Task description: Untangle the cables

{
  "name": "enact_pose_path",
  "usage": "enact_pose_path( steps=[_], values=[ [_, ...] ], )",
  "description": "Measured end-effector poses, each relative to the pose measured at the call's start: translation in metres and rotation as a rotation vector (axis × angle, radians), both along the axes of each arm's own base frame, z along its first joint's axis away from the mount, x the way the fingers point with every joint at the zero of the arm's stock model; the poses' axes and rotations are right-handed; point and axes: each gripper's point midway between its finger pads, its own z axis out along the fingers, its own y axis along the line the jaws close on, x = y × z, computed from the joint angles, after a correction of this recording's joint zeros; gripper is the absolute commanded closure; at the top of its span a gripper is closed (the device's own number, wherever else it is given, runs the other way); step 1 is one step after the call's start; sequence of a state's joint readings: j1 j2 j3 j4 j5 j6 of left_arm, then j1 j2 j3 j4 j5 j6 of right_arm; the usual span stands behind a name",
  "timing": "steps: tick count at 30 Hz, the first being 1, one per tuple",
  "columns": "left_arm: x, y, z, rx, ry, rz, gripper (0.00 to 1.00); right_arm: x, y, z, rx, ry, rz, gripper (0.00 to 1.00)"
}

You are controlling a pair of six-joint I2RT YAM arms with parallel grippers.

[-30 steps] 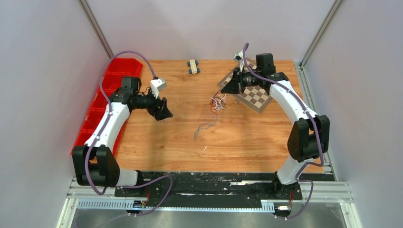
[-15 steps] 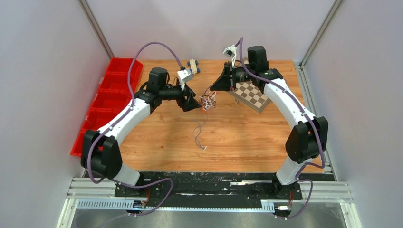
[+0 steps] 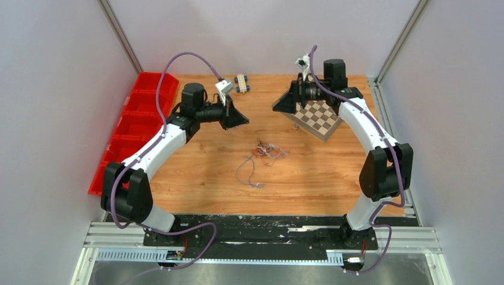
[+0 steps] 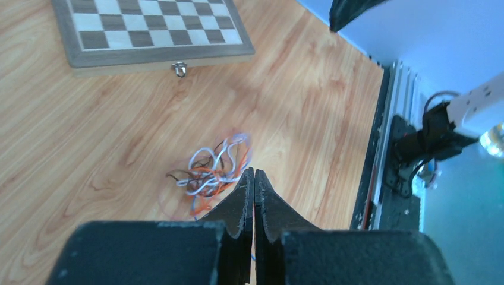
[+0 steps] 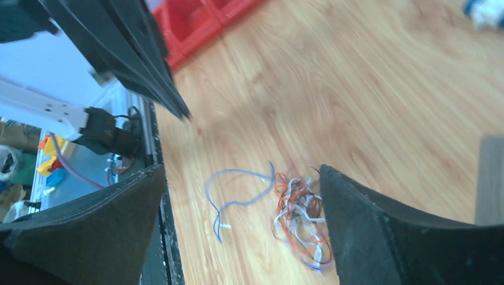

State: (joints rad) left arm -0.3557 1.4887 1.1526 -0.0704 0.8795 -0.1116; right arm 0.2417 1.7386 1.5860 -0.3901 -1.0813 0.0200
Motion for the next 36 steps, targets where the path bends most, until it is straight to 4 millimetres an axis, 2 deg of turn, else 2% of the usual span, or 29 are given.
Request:
enact_pose_path(
  steps=[3,7,8,9,10,13,15,18,21,25,28,30,32,34,36],
  values=[
    [0.009,0.010,0.004,-0.057,0.069,0.068,1.00,0.004,-0.018,-0.029,-0.039,0.062,-0.072,0.01],
    [0.012,0.015,0.000,-0.075,0.122,0.110,0.99,-0.007,-0.006,-0.051,-0.080,0.118,-0.069,0.05],
    [0.012,0.015,-0.002,-0.067,0.125,0.116,0.83,-0.009,-0.002,-0.053,-0.089,0.116,-0.068,0.06],
    [0.013,0.016,-0.005,-0.055,0.123,0.120,0.71,-0.010,0.002,-0.055,-0.100,0.109,-0.067,0.08],
    [0.013,0.017,-0.009,-0.036,0.113,0.121,0.53,-0.011,0.005,-0.059,-0.116,0.093,-0.064,0.10],
    [0.011,0.024,-0.028,0.033,0.120,0.128,0.30,-0.010,0.002,-0.082,-0.184,0.051,-0.074,0.20],
    [0.010,0.027,-0.038,0.065,0.131,0.133,0.24,-0.010,-0.006,-0.109,-0.253,0.053,-0.087,0.25],
    [0.008,0.033,-0.051,0.081,0.167,0.150,0.20,-0.007,-0.014,-0.150,-0.365,0.065,-0.088,0.34],
    [0.007,0.040,-0.061,0.088,0.203,0.174,0.19,-0.007,-0.014,-0.191,-0.462,0.080,-0.057,0.42],
    [0.009,0.048,-0.067,0.092,0.229,0.206,0.14,-0.020,-0.005,-0.232,-0.537,0.129,0.016,0.38],
    [0.012,0.056,-0.071,0.096,0.243,0.232,0.13,-0.033,0.002,-0.250,-0.568,0.148,0.070,0.40],
    [0.013,0.060,-0.073,0.100,0.250,0.245,0.13,-0.039,0.007,-0.256,-0.580,0.142,0.103,0.50],
    [0.015,0.064,-0.074,0.104,0.253,0.258,0.16,-0.039,0.008,-0.257,-0.592,0.122,0.114,0.73],
    [0.015,0.066,-0.075,0.110,0.255,0.261,0.22,-0.040,0.007,-0.260,-0.608,0.111,0.122,0.96],
    [0.014,0.067,-0.076,0.115,0.257,0.260,0.24,-0.042,0.006,-0.261,-0.617,0.115,0.127,1.00]
  ],
)
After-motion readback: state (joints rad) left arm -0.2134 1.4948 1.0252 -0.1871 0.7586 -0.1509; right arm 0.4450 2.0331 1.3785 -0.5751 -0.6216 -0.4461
